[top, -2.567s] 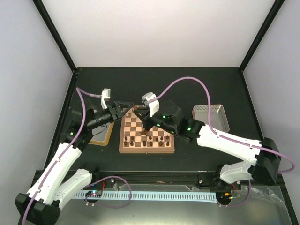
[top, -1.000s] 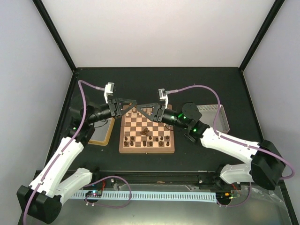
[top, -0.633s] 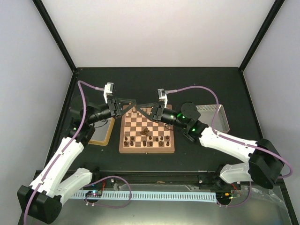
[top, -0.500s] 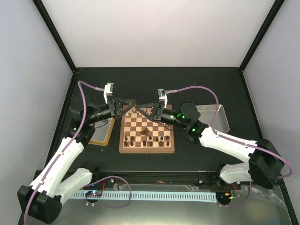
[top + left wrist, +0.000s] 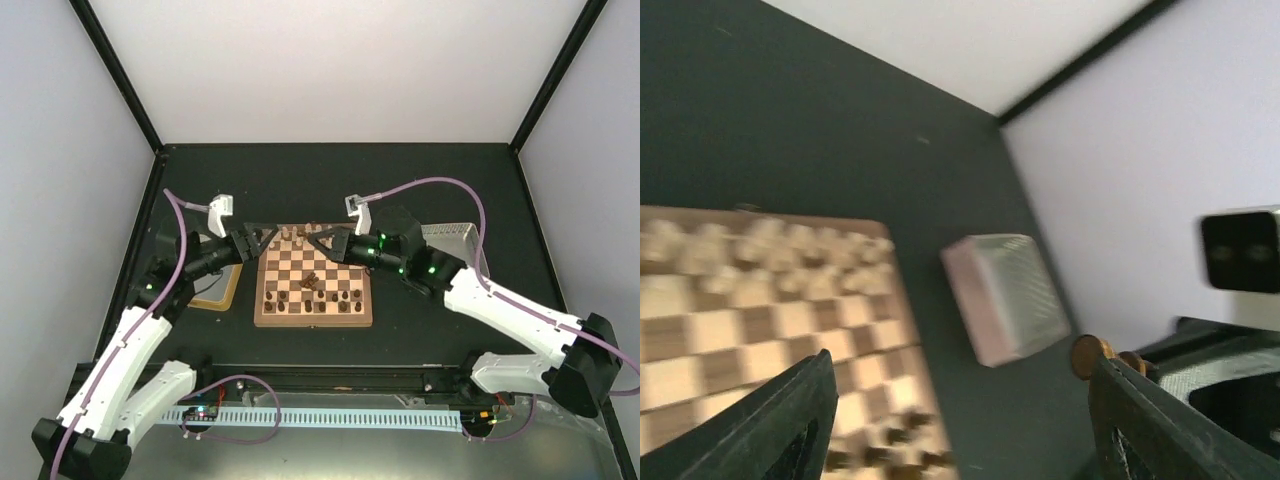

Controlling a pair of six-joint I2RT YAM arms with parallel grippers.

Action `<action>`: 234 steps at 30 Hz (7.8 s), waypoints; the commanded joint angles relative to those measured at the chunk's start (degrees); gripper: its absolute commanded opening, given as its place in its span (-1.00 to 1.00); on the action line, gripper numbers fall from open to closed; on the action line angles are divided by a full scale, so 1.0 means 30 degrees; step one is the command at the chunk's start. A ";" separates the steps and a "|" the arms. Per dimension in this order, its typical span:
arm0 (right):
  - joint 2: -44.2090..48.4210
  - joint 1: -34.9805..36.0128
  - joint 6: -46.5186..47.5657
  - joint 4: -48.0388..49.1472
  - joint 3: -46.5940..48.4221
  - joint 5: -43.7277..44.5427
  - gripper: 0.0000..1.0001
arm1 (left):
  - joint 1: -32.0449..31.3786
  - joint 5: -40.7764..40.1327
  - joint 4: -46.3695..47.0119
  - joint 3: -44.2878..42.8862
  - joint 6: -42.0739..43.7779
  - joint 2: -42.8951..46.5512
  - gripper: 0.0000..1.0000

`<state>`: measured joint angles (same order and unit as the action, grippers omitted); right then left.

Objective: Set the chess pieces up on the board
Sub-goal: Place the chess piece on the chessboard, then pick up the chess piece from the chessboard, then place the chess piece on the chessboard.

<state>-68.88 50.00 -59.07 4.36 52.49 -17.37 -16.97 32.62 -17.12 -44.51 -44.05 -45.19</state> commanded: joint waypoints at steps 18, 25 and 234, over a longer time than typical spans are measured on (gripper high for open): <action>-0.9795 0.3482 0.9439 -2.3355 1.4186 0.7817 -0.98 | 0.0208 -1.3973 -0.4121 0.1045 0.9042 0.4483 0.67; -1.2672 0.4699 0.9367 -2.4410 1.6454 0.7406 -0.98 | 0.0208 -1.4680 -0.4338 0.1200 0.8595 0.5100 0.70; -0.7796 0.0795 1.4194 -0.3914 0.2888 -0.1474 -0.98 | 0.0206 0.4516 0.8992 0.5896 -0.7417 -0.7173 -0.61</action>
<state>-93.62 52.62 -17.87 -8.12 61.54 -21.65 -16.67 45.30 8.62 -26.52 -68.07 -66.15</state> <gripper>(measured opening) 0.058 0.235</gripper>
